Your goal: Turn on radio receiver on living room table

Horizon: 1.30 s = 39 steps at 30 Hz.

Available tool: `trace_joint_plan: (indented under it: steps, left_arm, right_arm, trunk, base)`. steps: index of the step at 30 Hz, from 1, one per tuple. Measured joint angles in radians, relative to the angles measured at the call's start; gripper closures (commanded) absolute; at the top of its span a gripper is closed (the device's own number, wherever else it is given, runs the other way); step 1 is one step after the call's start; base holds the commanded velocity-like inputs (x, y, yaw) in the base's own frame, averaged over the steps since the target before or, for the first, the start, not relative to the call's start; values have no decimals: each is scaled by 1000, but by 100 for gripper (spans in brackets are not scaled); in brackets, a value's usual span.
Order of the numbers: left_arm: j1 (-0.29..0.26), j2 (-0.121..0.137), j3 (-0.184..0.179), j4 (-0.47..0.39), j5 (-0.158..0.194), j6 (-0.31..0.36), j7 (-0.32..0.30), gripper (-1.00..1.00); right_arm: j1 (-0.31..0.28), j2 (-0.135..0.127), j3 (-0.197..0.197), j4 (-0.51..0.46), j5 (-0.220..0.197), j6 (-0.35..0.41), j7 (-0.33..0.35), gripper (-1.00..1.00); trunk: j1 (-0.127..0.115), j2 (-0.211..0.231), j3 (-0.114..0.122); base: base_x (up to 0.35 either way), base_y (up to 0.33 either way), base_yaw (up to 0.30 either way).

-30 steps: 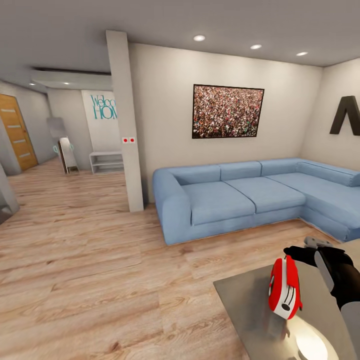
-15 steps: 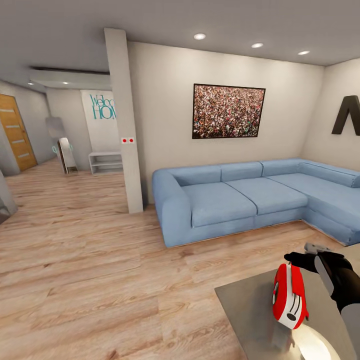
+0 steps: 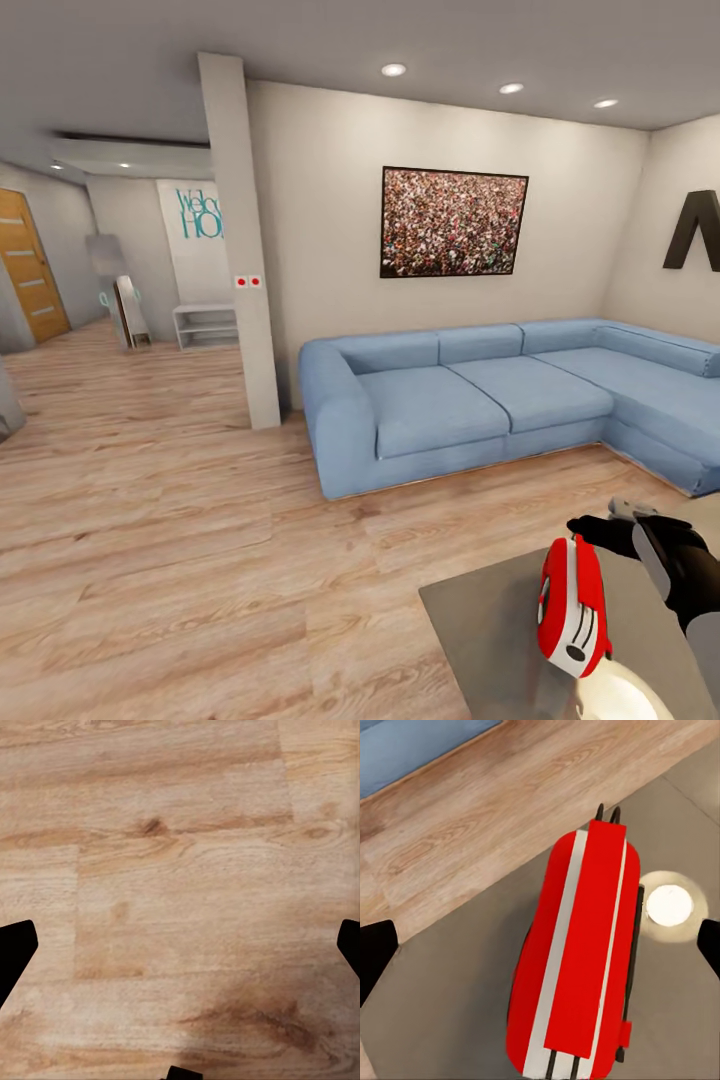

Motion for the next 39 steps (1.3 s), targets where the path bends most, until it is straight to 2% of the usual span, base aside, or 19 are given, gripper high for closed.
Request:
trace_joint_plan:
  steps: [2, 3, 5, 19, 39]
  left_arm:
    - [0, 0, 0, 1, 0, 0, 0, -100]
    - [0, 0, 0, 1, 0, 0, 0, -100]
    - [0, 0, 0, 1, 0, 0, 0, -100]
    - [0, 2, 2, 1, 0, 0, 1, -100]
    - [0, 2, 3, 2, 0, 0, 1, -100]
  right_arm:
    - [0, 0, 0, 26, 1, -44, 28, -100]
    - [0, 1, 3, 53, 2, -96, 46, -100]
    - [0, 1, 4, 62, 2, -114, 53, -100]
    - [0, 0, -2, 122, 3, -132, 49, -100]
    - [0, 0, -1, 130, 3, -132, 50, -100]
  trunk:
    - [0, 0, 0]
    - [0, 0, 0]
    - [0, 0, 0]
    - [0, 0, 0]
    - [0, 0, 0]
  base:
    - [6, -6, 0]
    - [2, -2, 0]
    - [1, -1, 0]
    - [95, -99, 0]
    - [-25, -44, 0]
